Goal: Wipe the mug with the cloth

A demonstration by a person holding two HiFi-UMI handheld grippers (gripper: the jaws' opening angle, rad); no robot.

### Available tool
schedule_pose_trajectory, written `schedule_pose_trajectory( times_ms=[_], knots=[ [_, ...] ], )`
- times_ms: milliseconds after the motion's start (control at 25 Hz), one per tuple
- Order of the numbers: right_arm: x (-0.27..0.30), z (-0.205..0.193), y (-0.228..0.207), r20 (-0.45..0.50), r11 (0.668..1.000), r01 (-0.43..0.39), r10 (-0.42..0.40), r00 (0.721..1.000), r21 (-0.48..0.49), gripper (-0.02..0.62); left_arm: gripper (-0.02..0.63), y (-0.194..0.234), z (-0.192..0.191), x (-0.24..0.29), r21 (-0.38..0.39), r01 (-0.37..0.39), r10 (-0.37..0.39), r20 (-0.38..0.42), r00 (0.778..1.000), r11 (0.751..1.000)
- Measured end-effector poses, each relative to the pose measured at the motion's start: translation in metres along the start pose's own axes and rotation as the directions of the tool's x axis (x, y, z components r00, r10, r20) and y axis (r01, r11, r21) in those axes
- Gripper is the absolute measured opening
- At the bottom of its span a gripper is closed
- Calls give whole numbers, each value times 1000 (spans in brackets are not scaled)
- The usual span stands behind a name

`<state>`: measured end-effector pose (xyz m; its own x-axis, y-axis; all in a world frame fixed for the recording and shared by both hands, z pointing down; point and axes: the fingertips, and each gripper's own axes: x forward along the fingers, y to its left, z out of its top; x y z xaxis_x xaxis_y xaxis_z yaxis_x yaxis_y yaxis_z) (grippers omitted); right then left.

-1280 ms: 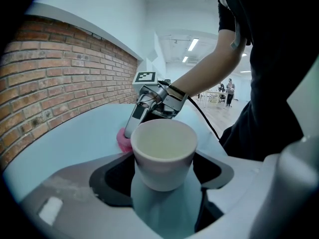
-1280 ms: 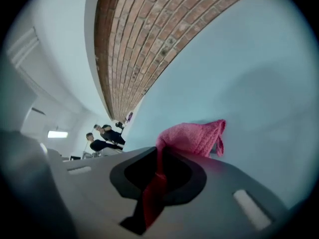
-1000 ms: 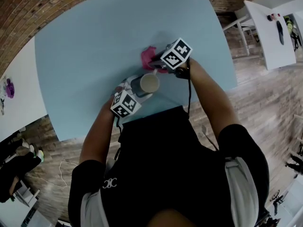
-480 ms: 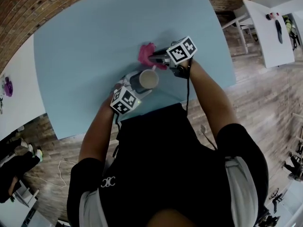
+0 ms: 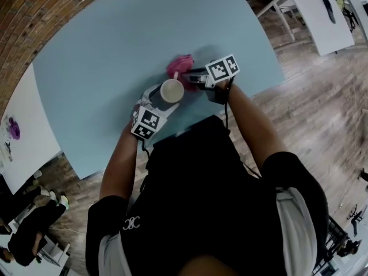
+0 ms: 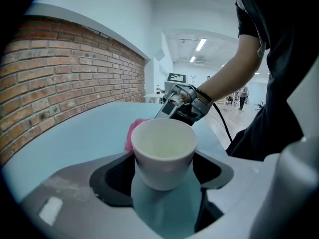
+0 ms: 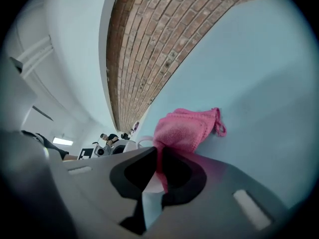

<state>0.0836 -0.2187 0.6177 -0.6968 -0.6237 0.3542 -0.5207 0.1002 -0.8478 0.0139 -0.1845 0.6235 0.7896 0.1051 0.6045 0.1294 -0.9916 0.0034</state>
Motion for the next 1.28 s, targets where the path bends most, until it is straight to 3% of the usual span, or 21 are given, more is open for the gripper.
schedule_pose_trajectory(
  times_ms=[320,680,960,1080,1280],
  knots=[
    [3,-11,1,26,997,-20,19,999,73,41,387,3,5,-1,5,-13,13,2,1000,1000],
    [-11,-38,15,57,997,-17,13,998,76,41,387,5,2,0,-25,-22,22,-3,1000,999],
    [-14,-79,33,109,997,4,-13,994,82,41,387,5,7,8,-110,-84,88,32,996,990],
    [-15,-87,35,137,997,57,-63,989,45,41,388,6,11,13,-128,-104,110,43,993,986],
    [-47,-72,34,256,983,184,-174,951,-15,41,391,7,11,8,-146,-107,114,34,993,983]
  ],
)
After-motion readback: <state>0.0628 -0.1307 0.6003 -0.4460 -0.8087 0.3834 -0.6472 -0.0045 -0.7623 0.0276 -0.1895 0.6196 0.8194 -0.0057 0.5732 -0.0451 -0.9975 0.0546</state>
